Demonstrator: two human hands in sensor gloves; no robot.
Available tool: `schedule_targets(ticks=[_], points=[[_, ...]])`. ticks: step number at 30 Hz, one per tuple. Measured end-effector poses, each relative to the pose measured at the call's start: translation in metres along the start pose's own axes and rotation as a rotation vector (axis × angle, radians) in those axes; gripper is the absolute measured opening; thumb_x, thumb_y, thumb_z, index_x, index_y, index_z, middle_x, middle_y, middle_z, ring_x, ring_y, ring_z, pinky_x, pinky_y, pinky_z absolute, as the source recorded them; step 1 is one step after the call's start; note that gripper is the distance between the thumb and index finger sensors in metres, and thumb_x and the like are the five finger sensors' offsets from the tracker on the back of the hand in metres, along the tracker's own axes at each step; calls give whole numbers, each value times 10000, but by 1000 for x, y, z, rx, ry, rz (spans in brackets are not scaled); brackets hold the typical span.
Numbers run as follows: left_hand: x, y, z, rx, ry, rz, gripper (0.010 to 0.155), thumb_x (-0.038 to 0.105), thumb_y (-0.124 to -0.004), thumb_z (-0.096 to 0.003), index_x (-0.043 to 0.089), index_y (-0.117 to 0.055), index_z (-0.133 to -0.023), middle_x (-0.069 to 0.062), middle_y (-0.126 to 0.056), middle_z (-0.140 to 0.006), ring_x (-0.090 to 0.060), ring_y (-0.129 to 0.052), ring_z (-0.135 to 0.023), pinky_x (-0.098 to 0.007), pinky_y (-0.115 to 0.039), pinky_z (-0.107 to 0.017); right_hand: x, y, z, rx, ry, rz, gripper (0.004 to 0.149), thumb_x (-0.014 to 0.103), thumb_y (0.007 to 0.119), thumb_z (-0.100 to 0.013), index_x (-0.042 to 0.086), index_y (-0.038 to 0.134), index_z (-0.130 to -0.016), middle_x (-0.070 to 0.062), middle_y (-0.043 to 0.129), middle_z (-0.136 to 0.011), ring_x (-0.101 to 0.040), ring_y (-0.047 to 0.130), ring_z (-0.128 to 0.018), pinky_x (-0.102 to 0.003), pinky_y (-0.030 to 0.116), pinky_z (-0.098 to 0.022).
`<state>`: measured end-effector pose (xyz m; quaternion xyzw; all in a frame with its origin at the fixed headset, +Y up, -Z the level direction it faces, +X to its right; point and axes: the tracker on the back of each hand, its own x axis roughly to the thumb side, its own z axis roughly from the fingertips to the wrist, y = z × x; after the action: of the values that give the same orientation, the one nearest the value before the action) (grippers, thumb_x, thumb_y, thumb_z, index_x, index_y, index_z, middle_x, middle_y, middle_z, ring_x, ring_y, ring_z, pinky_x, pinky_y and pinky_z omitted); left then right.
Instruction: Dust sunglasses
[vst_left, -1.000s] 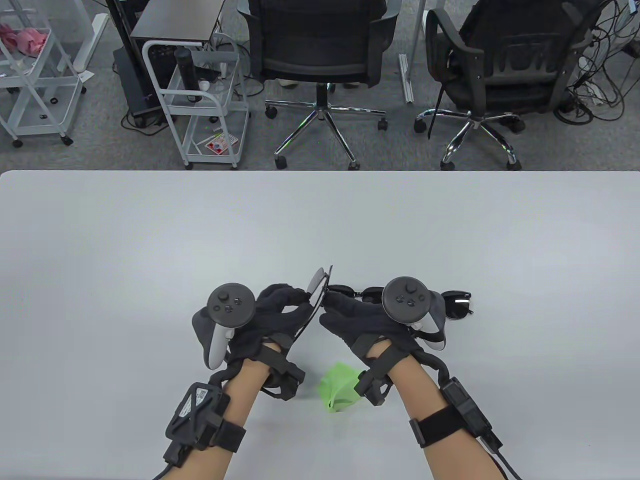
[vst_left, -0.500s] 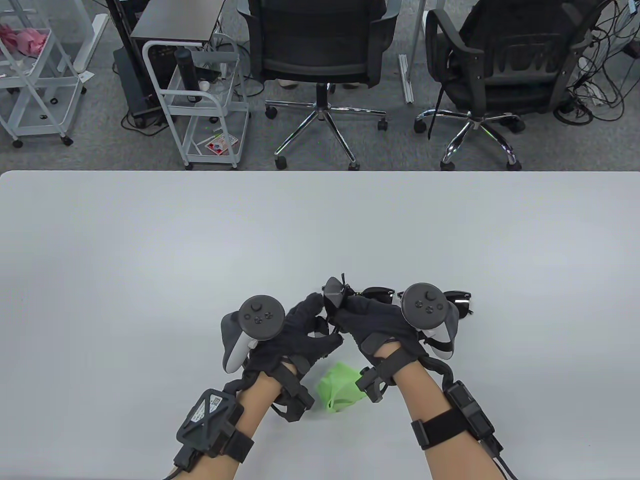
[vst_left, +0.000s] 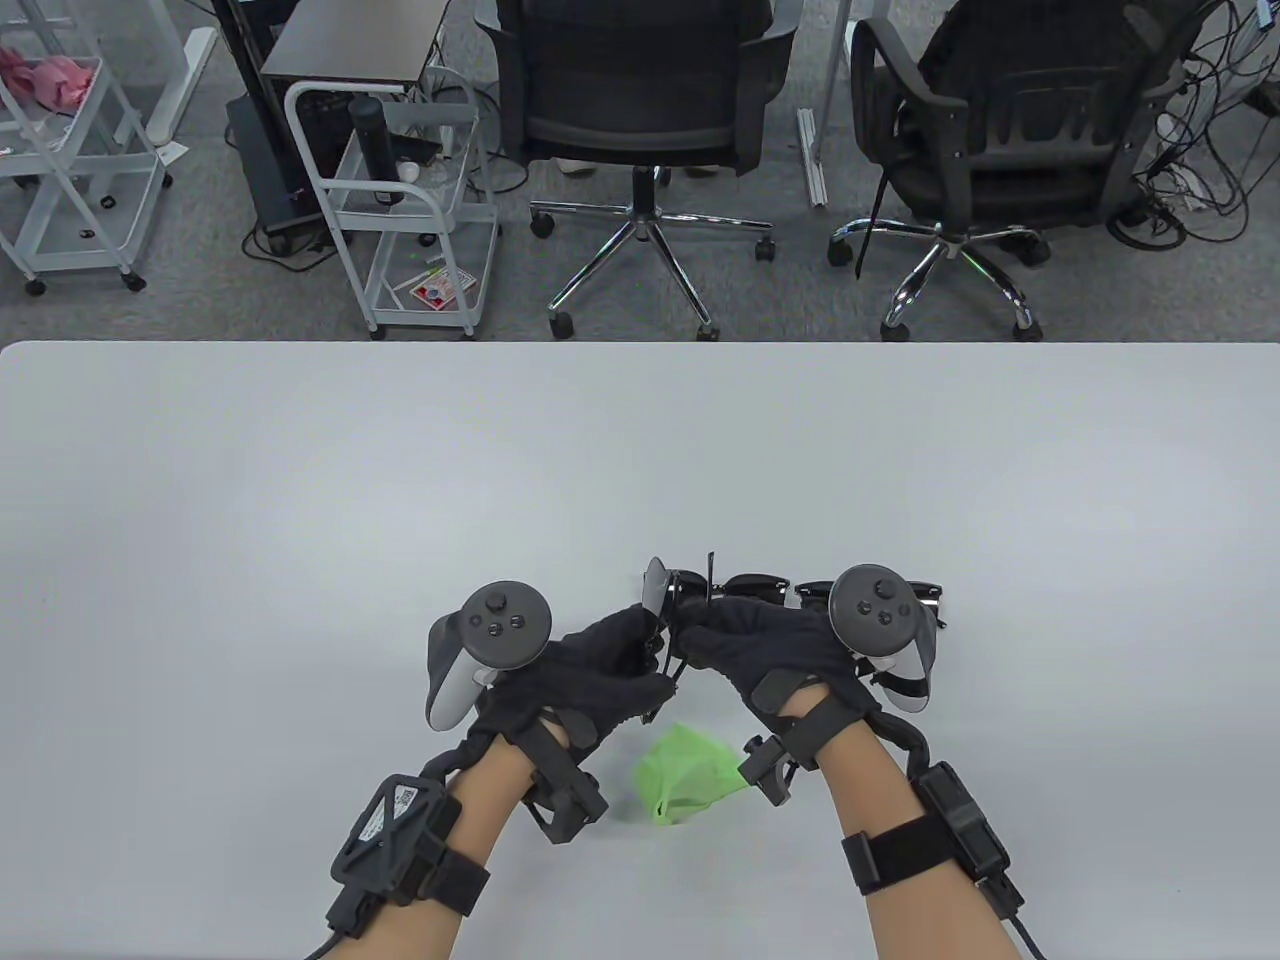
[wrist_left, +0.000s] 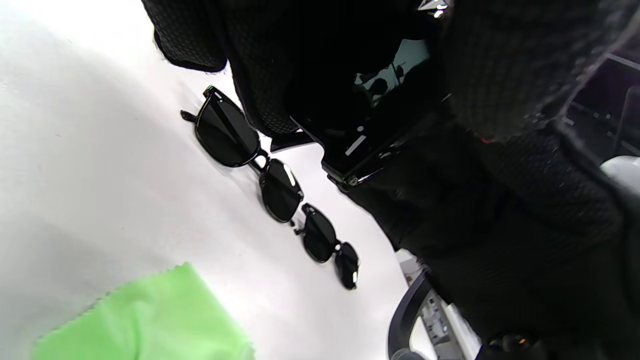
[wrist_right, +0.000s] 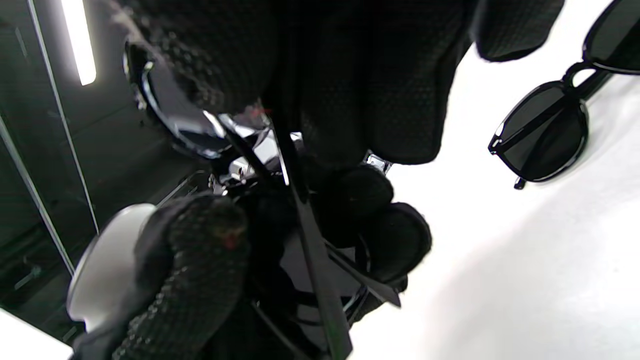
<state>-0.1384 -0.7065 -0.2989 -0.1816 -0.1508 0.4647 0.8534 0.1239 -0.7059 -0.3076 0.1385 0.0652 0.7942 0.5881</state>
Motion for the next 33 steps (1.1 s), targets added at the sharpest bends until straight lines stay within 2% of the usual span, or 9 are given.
schedule_targets(ticks=[8,11,18,21,25,28,29,31,33], points=[[-10,15,6,121,-26,271,835,671,-819,-314,366,-558,-1046,113,-699,-1057,-129,-939,-952,-397,-690,-772,-29,0,10,-89,174,-425,423,408,867,-454,141,909,-779,-56,1030,-728,-300,1050,-608,-620,689,-585],[-10,18,8,164,-35,315,833,676,-810,-314,373,-548,-1045,117,-691,-1058,-119,-935,-956,-386,-688,-777,-30,1,11,-101,182,-443,427,411,862,-460,139,902,-786,-51,1024,-737,-300,1046,-617,-617,688,-587],[-9,22,10,172,-48,306,833,673,-804,-319,375,-536,-1049,123,-677,-1065,-116,-921,-967,-383,-677,-783,-28,3,12,-107,194,-440,433,402,856,-466,117,898,-789,-68,1022,-736,-313,1044,-619,-621,685,-585],[-9,20,8,158,-46,230,833,673,-800,-321,375,-530,-1051,121,-669,-1068,-119,-916,-970,-389,-674,-783,-29,3,13,-115,214,-408,440,389,851,-471,97,887,-799,-88,1008,-749,-332,1033,-625,-628,679,-579],[-4,21,10,178,-54,159,831,669,-801,-325,380,-525,-1053,122,-661,-1073,-130,-905,-971,-407,-656,-785,-22,-5,18,-210,261,-196,678,443,865,-446,-49,763,-902,-265,874,-863,-496,906,-716,-689,609,-553],[0,25,14,244,-53,19,832,666,-805,-326,375,-531,-1055,116,-664,-1073,-139,-903,-968,-419,-650,-782,-4,-16,21,-263,254,84,732,466,874,-433,-123,792,-860,-359,883,-817,-581,895,-667,-730,596,-510],[2,26,14,264,-53,-39,831,666,-805,-326,373,-534,-1055,114,-665,-1073,-142,-907,-965,-422,-649,-781,4,-19,21,-257,221,225,714,479,866,-439,-116,831,-832,-352,918,-786,-578,920,-637,-724,616,-499],[7,25,17,314,-56,-234,831,667,-807,-324,373,-540,-1054,113,-672,-1070,-144,-912,-959,-427,-650,-778,34,-19,22,-247,86,713,657,514,832,-455,-36,880,-811,-259,980,-766,-492,987,-621,-673,683,-507],[11,22,16,315,-61,-348,830,671,-808,-317,375,-553,-1050,115,-687,-1064,-142,-925,-948,-428,-658,-774,53,-10,23,-273,-97,862,601,522,819,-458,71,866,-851,-146,979,-818,-390,1000,-688,-625,706,-561]])
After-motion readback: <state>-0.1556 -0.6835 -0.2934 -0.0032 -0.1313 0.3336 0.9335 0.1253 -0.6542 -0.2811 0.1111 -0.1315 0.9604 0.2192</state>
